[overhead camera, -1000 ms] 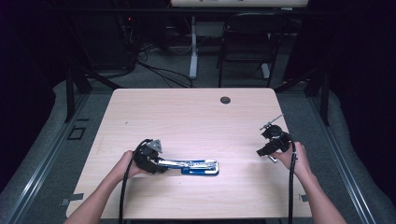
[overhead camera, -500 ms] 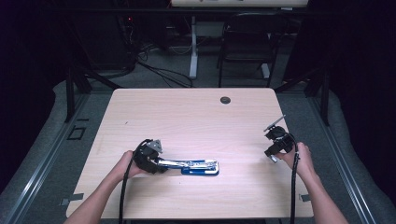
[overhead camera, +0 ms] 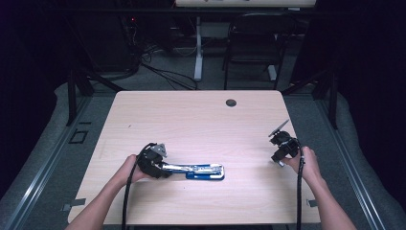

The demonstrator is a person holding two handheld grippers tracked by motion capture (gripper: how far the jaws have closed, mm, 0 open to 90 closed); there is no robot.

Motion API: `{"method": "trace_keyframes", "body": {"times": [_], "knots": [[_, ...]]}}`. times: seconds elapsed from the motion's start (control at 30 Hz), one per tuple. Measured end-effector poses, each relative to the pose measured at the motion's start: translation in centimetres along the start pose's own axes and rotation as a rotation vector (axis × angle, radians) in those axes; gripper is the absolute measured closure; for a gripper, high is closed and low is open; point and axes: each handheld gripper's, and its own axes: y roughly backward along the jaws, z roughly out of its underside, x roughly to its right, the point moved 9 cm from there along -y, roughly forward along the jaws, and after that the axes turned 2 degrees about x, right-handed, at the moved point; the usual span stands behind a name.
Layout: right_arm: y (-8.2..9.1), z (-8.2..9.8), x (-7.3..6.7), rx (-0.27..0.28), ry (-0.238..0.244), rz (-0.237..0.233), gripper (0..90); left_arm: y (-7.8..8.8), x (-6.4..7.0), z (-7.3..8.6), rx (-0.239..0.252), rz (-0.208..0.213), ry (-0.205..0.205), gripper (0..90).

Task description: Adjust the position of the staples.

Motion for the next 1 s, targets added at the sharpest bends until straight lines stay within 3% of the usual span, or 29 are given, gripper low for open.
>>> {"method": "trace_keyframes", "body": {"times": [0.17, 0.2, 0.27, 0.33, 0.43, 0.47, 0.5, 0.57, 0.63, 0.77, 1.0], "knots": [[-0.23, 0.0, -0.02, 0.003, -0.003, 0.002, 72.9, -0.01, 0.0, 0.01, -0.002, -0.001, 0.0, 60.9], [-0.63, -0.27, -0.31, 0.054, -0.042, -0.007, 73.2, -0.01, 0.0, 0.01, -0.003, 0.0, 0.0, 60.9], [-0.48, -0.09, -0.12, 0.017, -0.018, 0.001, 73.9, -0.02, 0.01, 0.01, -0.003, -0.001, 0.0, 60.9], [-0.69, -0.12, -0.23, 0.026, -0.026, -0.001, 74.4, -0.03, 0.02, 0.0, -0.002, 0.001, 0.0, 60.9], [-0.46, 0.07, 0.0, -0.013, 0.009, 0.003, 76.7, -0.06, -0.01, 0.03, -0.005, 0.002, -0.001, 60.9], [-0.47, 0.05, 0.0, -0.008, 0.005, 0.003, 77.2, -0.1, -0.04, 0.06, -0.007, 0.002, -0.001, 60.9], [-0.77, -0.16, -0.19, 0.034, -0.027, -0.001, 77.5, -0.16, -0.02, 0.05, -0.003, 0.004, 0.003, 60.9], [-0.67, 0.01, -0.01, 0.004, -0.007, 0.002, 77.4, -0.18, -0.01, 0.06, -0.004, 0.005, 0.004, 60.9], [-1.01, -0.12, -0.21, 0.035, -0.036, -0.008, 77.3, -0.18, -0.01, 0.06, -0.004, 0.004, 0.003, 60.9], [-0.74, 0.12, 0.04, -0.02, 0.002, -0.002, 77.6, -0.18, -0.03, 0.09, -0.008, 0.002, 0.003, 61.0], [-0.85, 0.1, 0.03, -0.018, -0.002, 0.0, 77.7, -0.21, -0.05, 0.1, -0.009, 0.001, 0.001, 61.0]]}}
